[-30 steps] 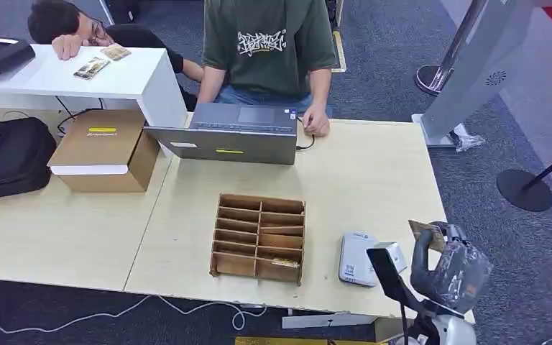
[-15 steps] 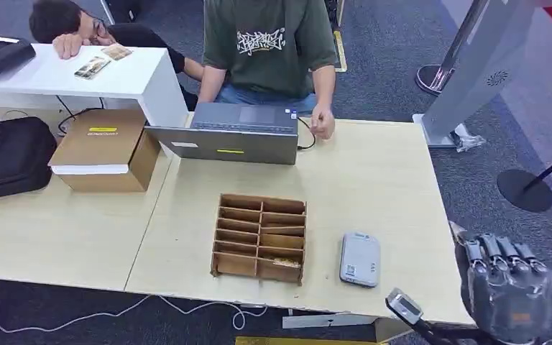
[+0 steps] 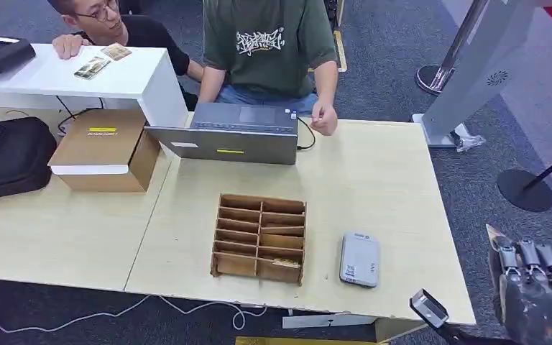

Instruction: Pass the card to the sensor for recognition and then transmit it.

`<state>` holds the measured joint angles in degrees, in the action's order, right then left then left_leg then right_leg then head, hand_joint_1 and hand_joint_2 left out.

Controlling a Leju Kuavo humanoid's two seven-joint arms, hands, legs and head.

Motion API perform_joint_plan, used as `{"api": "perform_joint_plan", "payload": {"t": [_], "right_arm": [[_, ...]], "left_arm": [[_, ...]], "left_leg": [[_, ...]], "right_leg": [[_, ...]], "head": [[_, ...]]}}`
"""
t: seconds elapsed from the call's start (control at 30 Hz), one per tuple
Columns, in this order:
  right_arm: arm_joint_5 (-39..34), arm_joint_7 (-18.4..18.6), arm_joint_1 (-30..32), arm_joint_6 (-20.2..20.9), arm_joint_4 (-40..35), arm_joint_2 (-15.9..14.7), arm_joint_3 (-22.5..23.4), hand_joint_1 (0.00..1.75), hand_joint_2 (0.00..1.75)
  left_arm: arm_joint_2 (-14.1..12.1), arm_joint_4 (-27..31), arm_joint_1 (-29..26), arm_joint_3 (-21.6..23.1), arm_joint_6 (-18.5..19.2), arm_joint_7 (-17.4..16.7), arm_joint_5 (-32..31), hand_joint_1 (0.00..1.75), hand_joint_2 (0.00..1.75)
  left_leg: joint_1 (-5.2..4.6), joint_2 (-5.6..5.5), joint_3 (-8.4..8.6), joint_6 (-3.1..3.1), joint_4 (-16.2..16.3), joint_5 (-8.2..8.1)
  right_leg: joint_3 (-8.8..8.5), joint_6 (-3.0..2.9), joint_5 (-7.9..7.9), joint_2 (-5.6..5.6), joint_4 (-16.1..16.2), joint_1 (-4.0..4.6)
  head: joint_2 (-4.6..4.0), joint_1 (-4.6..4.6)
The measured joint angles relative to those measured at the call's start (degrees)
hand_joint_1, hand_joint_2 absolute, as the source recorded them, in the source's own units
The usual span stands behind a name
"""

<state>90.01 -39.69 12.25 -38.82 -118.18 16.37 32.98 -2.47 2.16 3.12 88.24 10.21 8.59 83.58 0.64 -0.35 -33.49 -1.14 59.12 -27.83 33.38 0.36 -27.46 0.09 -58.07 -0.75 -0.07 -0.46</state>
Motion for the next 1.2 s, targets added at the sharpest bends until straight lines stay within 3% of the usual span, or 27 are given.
{"api": "perform_joint_plan", "payload": {"t": [0.33,0.5,0.57,0.73,0.83,0.87,0.9,0.93,0.97,1.03,1.07,1.1,1.17,1.2], "right_arm": [[0.00,0.00,-1.07,0.02,0.44,-0.31,0.11,1.75,1.75],[0.02,0.06,-4.89,0.02,2.76,-1.29,-0.17,1.75,1.75],[0.02,1.73,-6.53,0.02,4.04,-1.73,-0.63,1.75,1.75],[0.02,0.00,-13.02,0.02,8.70,-2.62,-1.38,1.75,1.75],[0.02,1.52,-17.28,0.02,12.81,-5.19,-2.08,1.75,1.75],[0.04,5.11,-19.06,0.02,14.85,-7.16,-3.09,1.75,1.75],[0.07,11.63,-21.84,0.04,18.28,-10.68,-5.16,1.75,1.75],[0.11,20.38,-27.22,0.09,23.45,-14.83,-8.25,1.75,1.75],[0.24,32.00,-33.28,0.09,29.36,-18.17,-12.56,1.75,1.75],[0.48,62.92,-43.07,0.09,37.74,-21.82,-24.68,1.75,1.75],[0.61,77.70,-46.05,0.09,41.13,-22.85,-32.96,1.75,1.75],[0.39,82.60,-48.34,0.09,44.91,-24.27,-43.31,1.75,1.75],[0.31,81.84,-51.71,0.07,50.91,-27.12,-61.21,1.75,1.75],[0.13,81.13,-53.07,0.07,52.84,-27.65,-67.59,1.75,1.75]], "left_arm": [[-0.15,0.00,-0.01,0.00,0.52,0.00,-0.02,0.00,0.00],[-0.74,0.00,0.03,0.00,0.59,-0.02,-1.49,0.00,0.00],[-1.01,0.02,0.04,0.00,0.57,-0.11,-2.12,0.00,0.00],[-1.49,0.04,0.32,0.00,0.28,-0.44,-3.87,0.00,0.00],[-1.79,0.11,0.38,0.00,0.04,-0.59,-5.16,0.00,0.00],[-1.92,0.20,0.41,0.00,-0.02,-0.74,-5.44,0.00,0.00],[-1.95,0.24,0.38,0.00,-0.04,-0.83,-5.77,0.00,0.00],[-2.03,0.26,0.41,0.00,-0.11,-1.03,-5.95,0.00,0.00],[-2.10,0.26,0.69,0.00,-0.13,-1.40,-6.10,0.00,0.00],[-2.27,0.31,1.57,0.00,-0.20,-1.40,-6.27,0.00,0.00],[-2.45,0.31,1.67,0.00,-0.22,-1.44,-6.27,0.00,0.00],[-2.47,0.33,1.63,0.00,-0.22,-1.53,-6.27,0.00,0.00],[-2.49,0.41,1.63,0.02,-0.22,-1.86,-6.27,0.00,0.00],[-2.49,0.55,1.60,0.02,-0.22,-1.99,-6.29,0.00,0.00]], "left_leg": [[0.00,0.00,-0.06,0.00,0.00,0.00],[0.00,0.00,0.01,0.00,0.00,0.01],[0.00,0.00,0.01,0.00,0.00,0.01],[0.00,0.05,0.07,0.00,0.00,0.02],[0.00,0.06,0.05,0.02,0.01,0.03],[0.00,0.05,-0.03,0.02,0.01,0.04],[-0.01,0.12,-0.56,0.10,0.01,0.09],[-0.08,0.23,-0.77,0.14,0.00,0.10],[-0.21,0.30,-0.89,0.23,0.05,0.20],[-0.23,0.05,-1.02,0.21,0.04,0.44],[-0.15,-0.02,-0.86,0.15,0.06,0.47],[-0.16,-0.01,-0.65,0.08,0.10,0.52],[-0.06,-0.09,-0.35,0.06,0.13,0.68],[0.01,-0.32,-0.43,0.03,0.14,0.71]], "right_leg": [[-0.02,0.03,-0.02,0.00,0.00,0.00],[-0.04,0.03,-0.01,0.00,0.00,0.00],[-0.07,0.03,-0.01,0.01,-0.01,0.00],[-0.06,0.01,0.02,0.08,-0.02,0.00],[-0.09,0.01,0.04,0.09,-0.02,0.00],[-0.12,0.04,0.08,0.09,-0.03,0.00],[-0.17,0.11,0.16,0.12,-0.09,-0.01],[-0.04,0.03,0.27,0.21,-0.21,-0.09],[0.25,0.13,0.45,0.27,-0.27,-0.23],[0.30,0.20,0.50,0.01,-0.23,-0.27],[0.25,0.20,0.49,0.00,-0.18,-0.20],[0.32,0.14,0.50,0.04,-0.17,-0.21],[0.51,0.08,0.54,0.03,-0.20,-0.16],[0.53,0.05,0.52,-0.13,-0.21,-0.09]], "head": [[0.00,-0.02],[0.00,0.00],[0.00,0.00],[0.00,-0.02],[0.00,-0.02],[0.00,-0.02],[0.00,0.00],[0.00,0.00],[0.00,-0.06],[-0.02,0.20],[0.00,0.24],[-0.02,0.22],[0.00,-0.07],[0.00,-0.09]]}}
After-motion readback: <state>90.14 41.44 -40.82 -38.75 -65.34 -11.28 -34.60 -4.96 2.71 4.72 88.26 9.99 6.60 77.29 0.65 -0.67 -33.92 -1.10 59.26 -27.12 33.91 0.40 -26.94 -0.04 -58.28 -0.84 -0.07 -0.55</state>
